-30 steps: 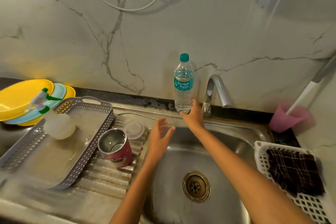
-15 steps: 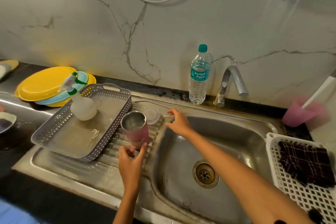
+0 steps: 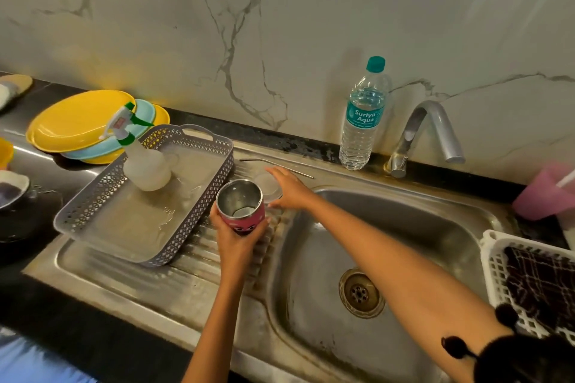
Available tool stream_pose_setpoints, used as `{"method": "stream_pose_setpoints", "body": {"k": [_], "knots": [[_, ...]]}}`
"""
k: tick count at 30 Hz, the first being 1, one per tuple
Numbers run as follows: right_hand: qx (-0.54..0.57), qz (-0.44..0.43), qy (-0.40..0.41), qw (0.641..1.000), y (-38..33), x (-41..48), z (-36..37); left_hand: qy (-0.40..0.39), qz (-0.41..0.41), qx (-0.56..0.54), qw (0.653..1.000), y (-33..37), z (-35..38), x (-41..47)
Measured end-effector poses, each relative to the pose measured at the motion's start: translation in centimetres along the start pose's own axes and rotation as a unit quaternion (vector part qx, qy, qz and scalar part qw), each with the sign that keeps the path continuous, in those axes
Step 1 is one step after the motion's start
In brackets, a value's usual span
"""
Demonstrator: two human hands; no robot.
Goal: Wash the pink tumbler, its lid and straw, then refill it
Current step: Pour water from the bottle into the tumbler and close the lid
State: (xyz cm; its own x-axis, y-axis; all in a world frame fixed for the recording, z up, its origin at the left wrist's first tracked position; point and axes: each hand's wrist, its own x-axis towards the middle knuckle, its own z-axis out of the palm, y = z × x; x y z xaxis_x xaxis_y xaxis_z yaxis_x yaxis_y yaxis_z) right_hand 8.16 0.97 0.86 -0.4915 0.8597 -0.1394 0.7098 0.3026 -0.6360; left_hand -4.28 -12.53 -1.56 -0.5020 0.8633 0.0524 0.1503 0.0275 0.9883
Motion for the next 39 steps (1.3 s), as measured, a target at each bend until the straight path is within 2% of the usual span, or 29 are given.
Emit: {"method": "stream_pose_setpoints", "body": {"k": [5,8,17,23,28,35,39], "knots": [[-0.033,-0.010,-0.052,0.998,0.6,2.1,0.3,-0.009,-0.001,-0.002,1.000,0.0,0.2,0.3],[-0.010,-0.002,-0.048,0.999,1.1,2.6,0.9,-0.013,0.001,-0.004,1.000,0.3,0.1,0.4],[0.060,0.046,0.036,0.996,2.5,-2.8,-1.9,-0.052,-0.009,-0.040,0.998,1.7,0.2,-0.4],[0.113,0.048,0.140,0.983,2.6,-12.1,-7.7,-0.126,0.015,-0.048,0.991,3.4,1.8,-3.2],[0.127,0.027,0.183,0.974,0.3,-19.9,-11.2,-0.198,0.025,-0.052,0.978,4.8,4.1,-6.6],[0.070,-0.007,0.133,0.989,-1.6,-26.7,-12.4,-0.280,0.040,-0.052,0.958,6.6,6.9,-11.7],[0.064,-0.011,0.102,0.993,-1.0,-28.9,-11.4,-0.300,0.054,-0.051,0.951,7.0,7.4,-14.0]]}}
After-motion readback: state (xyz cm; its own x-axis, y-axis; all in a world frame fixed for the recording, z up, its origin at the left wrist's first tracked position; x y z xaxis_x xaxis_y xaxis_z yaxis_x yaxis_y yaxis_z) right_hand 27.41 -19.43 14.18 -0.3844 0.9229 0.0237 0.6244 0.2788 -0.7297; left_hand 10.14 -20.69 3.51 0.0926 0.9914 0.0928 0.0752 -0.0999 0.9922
